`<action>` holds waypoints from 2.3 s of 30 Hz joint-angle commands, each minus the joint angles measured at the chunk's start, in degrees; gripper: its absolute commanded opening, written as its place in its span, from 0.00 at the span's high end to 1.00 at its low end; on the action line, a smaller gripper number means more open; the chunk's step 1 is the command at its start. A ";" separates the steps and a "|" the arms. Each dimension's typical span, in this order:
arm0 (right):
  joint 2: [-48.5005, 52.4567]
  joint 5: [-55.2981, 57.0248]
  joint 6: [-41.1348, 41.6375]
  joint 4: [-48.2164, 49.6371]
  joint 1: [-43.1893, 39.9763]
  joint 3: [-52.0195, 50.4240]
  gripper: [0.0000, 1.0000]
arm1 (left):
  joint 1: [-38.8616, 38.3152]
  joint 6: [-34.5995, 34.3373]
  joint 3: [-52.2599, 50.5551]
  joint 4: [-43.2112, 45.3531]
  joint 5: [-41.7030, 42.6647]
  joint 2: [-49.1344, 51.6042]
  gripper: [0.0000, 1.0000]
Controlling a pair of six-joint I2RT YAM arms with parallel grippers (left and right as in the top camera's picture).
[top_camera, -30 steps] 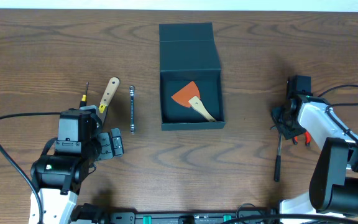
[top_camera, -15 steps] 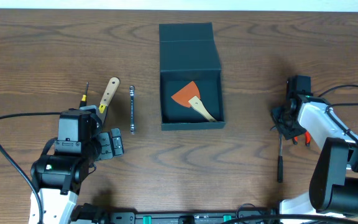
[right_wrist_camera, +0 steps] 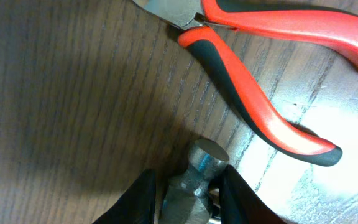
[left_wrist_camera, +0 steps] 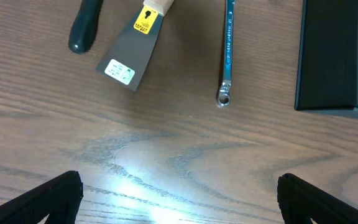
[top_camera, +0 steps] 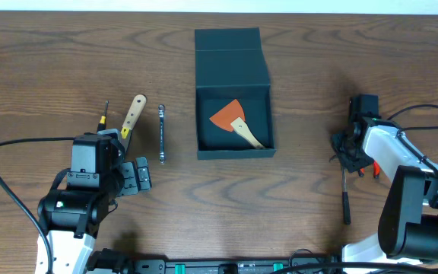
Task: Pack container
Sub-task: 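Lower the right gripper and grasp the hammer head, then lift the hammer and carry it over the green box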
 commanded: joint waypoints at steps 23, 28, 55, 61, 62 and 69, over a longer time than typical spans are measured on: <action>2.91 -6.51 -8.04 2.58 0.48 -0.52 0.99 | -0.28 0.92 1.16 -0.17 -0.85 0.02 0.01; 2.40 -7.19 -16.63 1.90 0.57 2.32 0.99 | -0.28 0.92 1.16 -0.17 -0.85 0.02 0.01; -0.74 -6.71 -51.74 -18.36 14.51 34.56 0.99 | -0.28 0.92 1.16 -0.15 -0.85 0.02 0.02; -0.74 -6.73 -56.39 -25.57 22.10 42.99 0.99 | -0.28 0.92 1.16 -0.15 -0.87 0.02 0.01; -0.74 -6.73 -57.00 -26.12 23.37 43.80 0.99 | -0.28 0.94 1.16 -0.15 -0.87 0.02 0.02; -0.70 -7.96 -63.87 -26.58 33.66 45.59 0.99 | -0.28 0.92 1.16 -0.15 -0.87 0.02 0.02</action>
